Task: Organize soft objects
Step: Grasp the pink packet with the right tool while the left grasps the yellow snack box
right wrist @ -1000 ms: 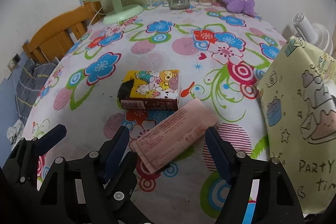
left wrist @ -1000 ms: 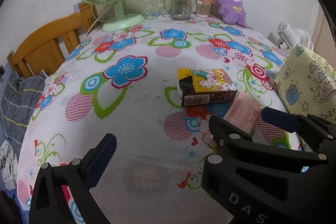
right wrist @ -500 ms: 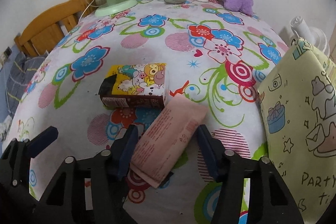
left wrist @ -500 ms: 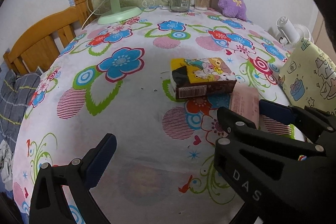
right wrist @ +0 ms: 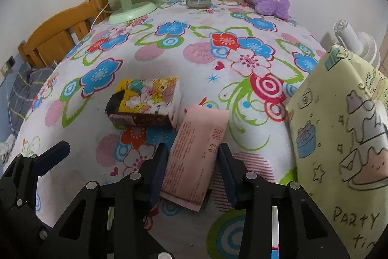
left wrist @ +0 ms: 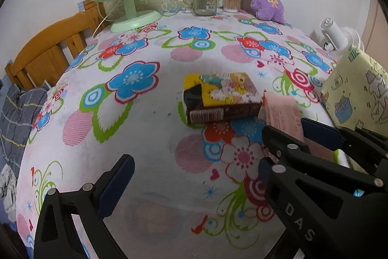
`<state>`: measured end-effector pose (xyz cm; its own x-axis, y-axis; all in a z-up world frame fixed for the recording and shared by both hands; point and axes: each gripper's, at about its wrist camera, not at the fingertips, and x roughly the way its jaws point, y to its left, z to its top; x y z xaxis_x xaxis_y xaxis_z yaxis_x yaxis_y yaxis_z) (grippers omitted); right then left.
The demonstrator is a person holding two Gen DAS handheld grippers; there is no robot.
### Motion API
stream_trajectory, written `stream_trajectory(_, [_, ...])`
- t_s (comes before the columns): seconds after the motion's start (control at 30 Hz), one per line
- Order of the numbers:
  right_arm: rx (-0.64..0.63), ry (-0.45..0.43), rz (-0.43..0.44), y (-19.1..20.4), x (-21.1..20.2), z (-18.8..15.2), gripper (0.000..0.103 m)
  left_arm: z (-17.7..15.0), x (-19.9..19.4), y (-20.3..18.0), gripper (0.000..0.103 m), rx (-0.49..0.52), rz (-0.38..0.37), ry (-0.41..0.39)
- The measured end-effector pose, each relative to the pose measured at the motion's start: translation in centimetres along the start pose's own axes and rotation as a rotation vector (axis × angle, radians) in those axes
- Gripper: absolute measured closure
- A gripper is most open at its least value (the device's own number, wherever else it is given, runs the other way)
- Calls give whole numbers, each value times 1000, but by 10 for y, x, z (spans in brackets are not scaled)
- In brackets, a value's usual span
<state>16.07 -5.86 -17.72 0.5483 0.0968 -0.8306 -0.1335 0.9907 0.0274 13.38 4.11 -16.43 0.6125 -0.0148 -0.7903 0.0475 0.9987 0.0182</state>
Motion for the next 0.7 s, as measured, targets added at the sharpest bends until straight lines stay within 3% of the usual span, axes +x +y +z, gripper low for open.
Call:
stream_trajectory(0.4, [22, -36, 4, -11, -3, 21, 58, 25, 12, -4, 0, -17, 15, -23])
stream_trajectory(0.7, [30, -50, -29, -20, 0, 31, 58, 37, 23, -10, 0, -38, -45, -13])
